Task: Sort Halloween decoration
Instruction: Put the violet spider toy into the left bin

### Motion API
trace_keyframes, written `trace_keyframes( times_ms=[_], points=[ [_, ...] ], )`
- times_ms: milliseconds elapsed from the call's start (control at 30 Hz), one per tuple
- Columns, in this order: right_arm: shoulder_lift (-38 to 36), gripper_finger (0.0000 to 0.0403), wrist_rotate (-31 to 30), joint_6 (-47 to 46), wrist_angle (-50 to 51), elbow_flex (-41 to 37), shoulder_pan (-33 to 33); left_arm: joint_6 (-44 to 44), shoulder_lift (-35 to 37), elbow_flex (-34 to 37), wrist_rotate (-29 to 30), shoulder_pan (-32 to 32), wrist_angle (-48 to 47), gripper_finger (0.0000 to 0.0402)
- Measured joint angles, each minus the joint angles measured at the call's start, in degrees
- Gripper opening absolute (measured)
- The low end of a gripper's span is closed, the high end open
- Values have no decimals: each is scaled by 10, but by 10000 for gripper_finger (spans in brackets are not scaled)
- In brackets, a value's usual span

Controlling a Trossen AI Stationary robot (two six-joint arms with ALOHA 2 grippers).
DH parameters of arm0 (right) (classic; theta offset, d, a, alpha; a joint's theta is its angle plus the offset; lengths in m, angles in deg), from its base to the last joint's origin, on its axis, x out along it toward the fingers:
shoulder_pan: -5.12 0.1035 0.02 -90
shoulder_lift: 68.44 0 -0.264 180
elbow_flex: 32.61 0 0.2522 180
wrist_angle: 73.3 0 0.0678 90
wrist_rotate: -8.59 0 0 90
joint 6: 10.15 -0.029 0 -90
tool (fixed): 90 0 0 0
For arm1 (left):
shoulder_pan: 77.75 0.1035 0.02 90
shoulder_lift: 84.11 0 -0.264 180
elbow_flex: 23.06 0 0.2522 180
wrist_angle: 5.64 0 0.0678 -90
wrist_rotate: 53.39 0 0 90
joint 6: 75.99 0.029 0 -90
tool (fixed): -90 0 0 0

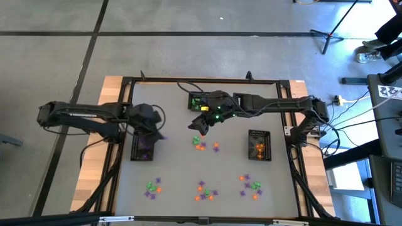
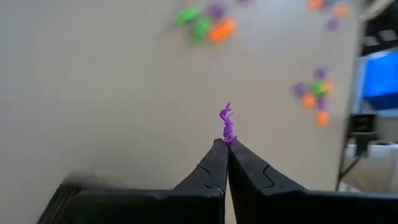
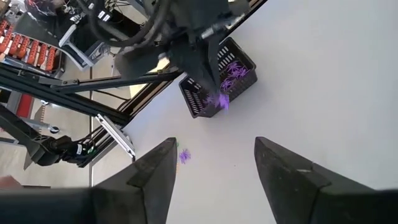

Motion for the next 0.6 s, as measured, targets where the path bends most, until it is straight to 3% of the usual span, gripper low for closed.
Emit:
trace_keyframes(
  times_ms=[167,367,500,600],
  points=[
    [0,211,0,19,1,0,-5,-79,55,0,40,0,-133,0],
    [0,211,29,62,4,0,-12,-154,62,0,48,-1,-257,0],
    [-4,211,80,76,17,0,-20,-157,57,0,30,-1,-255,4],
    [-18,211,83,96,59,0,-19,-144,58,0,17,-2,-239,27]
  ],
)
